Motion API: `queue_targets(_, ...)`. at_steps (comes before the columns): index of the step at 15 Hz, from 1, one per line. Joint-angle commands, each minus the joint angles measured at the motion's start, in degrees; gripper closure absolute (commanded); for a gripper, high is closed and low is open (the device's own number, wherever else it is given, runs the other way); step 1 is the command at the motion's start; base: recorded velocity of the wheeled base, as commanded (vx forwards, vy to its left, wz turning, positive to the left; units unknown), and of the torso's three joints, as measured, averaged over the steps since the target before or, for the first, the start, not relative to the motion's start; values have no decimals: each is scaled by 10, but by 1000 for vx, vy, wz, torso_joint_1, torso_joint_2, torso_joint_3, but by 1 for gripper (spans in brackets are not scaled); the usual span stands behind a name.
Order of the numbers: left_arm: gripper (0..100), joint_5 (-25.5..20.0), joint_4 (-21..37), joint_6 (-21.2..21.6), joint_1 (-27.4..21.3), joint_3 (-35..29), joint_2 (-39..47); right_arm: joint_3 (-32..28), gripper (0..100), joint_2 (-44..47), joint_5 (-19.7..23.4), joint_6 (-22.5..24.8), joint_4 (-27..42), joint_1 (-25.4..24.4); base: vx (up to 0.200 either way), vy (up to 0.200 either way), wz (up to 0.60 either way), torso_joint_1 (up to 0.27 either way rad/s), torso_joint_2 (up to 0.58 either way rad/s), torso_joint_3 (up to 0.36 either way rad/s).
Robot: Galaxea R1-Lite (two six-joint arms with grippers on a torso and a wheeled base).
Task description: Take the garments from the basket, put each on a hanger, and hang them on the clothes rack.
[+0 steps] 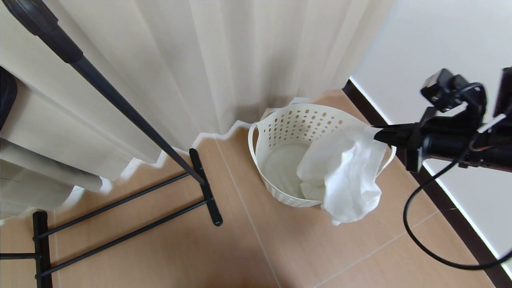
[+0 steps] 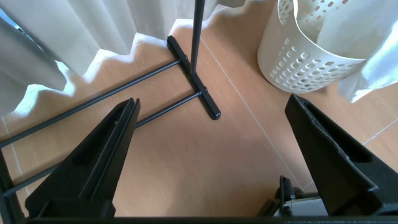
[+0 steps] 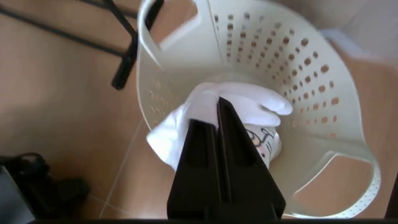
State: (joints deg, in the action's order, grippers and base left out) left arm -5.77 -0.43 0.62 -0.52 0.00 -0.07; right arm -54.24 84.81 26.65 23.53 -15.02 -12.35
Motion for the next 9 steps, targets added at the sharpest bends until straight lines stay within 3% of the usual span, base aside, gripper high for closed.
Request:
queue_targets(1,0,0,0,0,0,0,1,113,100,-206,-2,-36,-26,-83,0,0,0,0,0,0)
queue_targets(2,0,0,0,1,0,0,1,142,100,-250,-6,-40,-25,-102,0,0,0,0,0,0)
queue_targets(4,0,-5,1,3,0,0,1,142,100,-260,-36,-41,-26,-103,0,0,0,0,0,0)
queue_targets(9,0,-5,1,3,0,0,1,141,100,-224,-41,-40,-27,-102,0,0,0,1,2,63)
